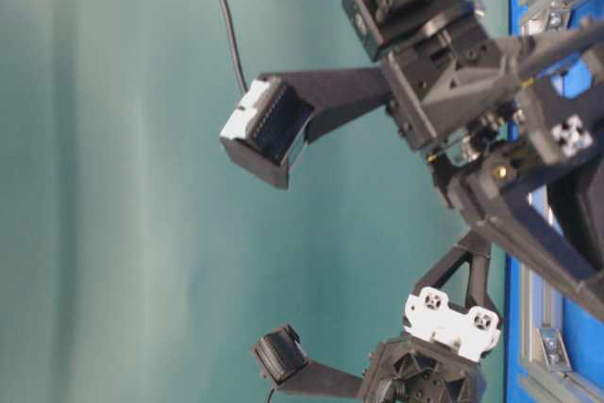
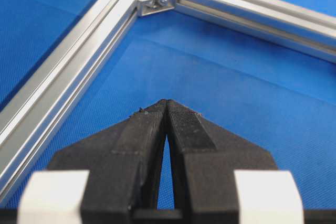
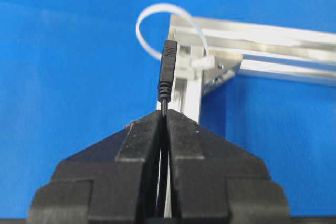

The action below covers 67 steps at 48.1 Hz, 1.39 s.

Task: Insert the wire through the string loop located on the left side.
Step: 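Carry the cable left toward the white zip-tie loop on the frame, then push the USB plug through the white loop with the right gripper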

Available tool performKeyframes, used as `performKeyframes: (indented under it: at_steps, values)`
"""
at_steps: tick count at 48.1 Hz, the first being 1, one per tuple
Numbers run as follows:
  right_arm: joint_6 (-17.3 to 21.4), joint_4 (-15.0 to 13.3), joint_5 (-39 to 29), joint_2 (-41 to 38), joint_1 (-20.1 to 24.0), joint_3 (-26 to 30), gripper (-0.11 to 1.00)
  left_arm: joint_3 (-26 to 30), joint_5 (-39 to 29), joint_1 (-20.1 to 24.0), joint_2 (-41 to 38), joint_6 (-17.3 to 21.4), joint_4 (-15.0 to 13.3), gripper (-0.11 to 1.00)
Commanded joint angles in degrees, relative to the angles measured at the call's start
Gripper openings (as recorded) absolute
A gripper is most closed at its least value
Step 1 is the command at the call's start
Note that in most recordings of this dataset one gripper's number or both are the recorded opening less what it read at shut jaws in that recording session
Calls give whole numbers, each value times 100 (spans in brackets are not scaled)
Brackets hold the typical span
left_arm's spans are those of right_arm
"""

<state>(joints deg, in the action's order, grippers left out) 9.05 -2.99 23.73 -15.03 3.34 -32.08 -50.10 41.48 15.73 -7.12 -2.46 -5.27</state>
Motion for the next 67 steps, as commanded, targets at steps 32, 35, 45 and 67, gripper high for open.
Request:
performKeyframes:
  at_steps: [32,35,45,67]
  values:
    - [9,0,-26,79,-9,97,0,-18,26,-9,176,9,9,0]
    - [9,0,-26,79,-9,97,0,-18,26,-9,185,9,9,0]
    - [9,0,-26,79,-9,97,0,-18,26,-9,185,9,18,0]
    - [9,9,-26,79,-9,97,0,-18,26,-9,176,9,18,0]
